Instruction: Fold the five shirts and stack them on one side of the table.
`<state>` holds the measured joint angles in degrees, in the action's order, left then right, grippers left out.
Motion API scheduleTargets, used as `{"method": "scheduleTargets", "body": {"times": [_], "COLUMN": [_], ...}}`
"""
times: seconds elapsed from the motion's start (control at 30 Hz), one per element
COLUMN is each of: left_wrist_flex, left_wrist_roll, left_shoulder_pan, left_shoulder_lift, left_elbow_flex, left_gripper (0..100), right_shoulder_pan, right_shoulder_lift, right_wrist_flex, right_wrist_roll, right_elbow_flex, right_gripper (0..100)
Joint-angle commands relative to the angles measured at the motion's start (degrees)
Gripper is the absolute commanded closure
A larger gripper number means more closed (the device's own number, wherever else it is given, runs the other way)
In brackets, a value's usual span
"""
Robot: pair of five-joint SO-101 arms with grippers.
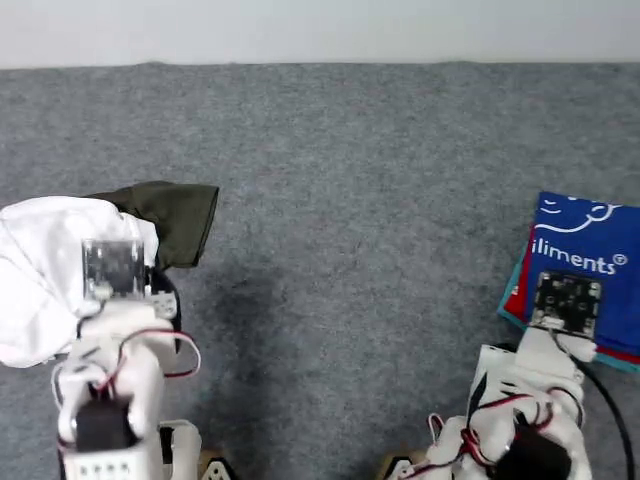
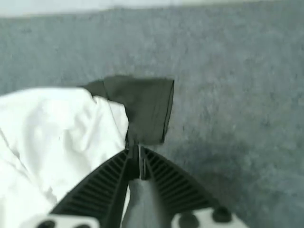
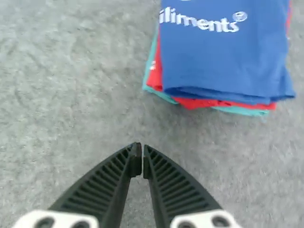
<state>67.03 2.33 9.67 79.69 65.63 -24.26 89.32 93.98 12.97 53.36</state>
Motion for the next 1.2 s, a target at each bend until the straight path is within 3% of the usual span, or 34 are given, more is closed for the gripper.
{"method": "scheduleTargets", "body": {"times": [0.0, 0.17, 0.37, 0.43, 0.63, 1.0, 1.17], "left_wrist_flex": [1.8, 3.3, 11.2, 12.3, 12.0, 0.0, -1.5], "left_wrist_roll": [-0.8, -1.4, -11.4, -14.0, -18.6, -18.2, -18.5], "left_shoulder_pan": [-0.2, 3.0, 14.4, 16.6, 17.8, 17.9, 17.1], "left_shoulder_lift": [-15.9, -34.1, -50.3, -54.7, -67.0, -86.9, -87.6], "left_elbow_flex": [-8.6, -17.4, -31.5, -34.2, -35.3, -35.2, -35.6], "left_gripper": [98, 97, 77, 74, 74, 75, 95], "right_shoulder_pan": [1.4, 1.5, 1.5, 1.5, 1.5, 1.5, 1.5], "right_shoulder_lift": [-0.1, -0.1, -0.1, -0.1, -0.1, 0.3, 0.4], "right_wrist_flex": [-1.1, -1.1, -1.1, -1.1, -1.1, -1.1, -1.1], "right_wrist_roll": [0.4, 0.4, 0.4, 0.4, 0.4, 0.4, 0.4], "right_elbow_flex": [-0.4, -0.4, -0.4, -0.4, -0.4, -0.4, -0.4], "right_gripper": [98.7, 98.7, 98.7, 98.7, 98.7, 98.7, 98.7]}}
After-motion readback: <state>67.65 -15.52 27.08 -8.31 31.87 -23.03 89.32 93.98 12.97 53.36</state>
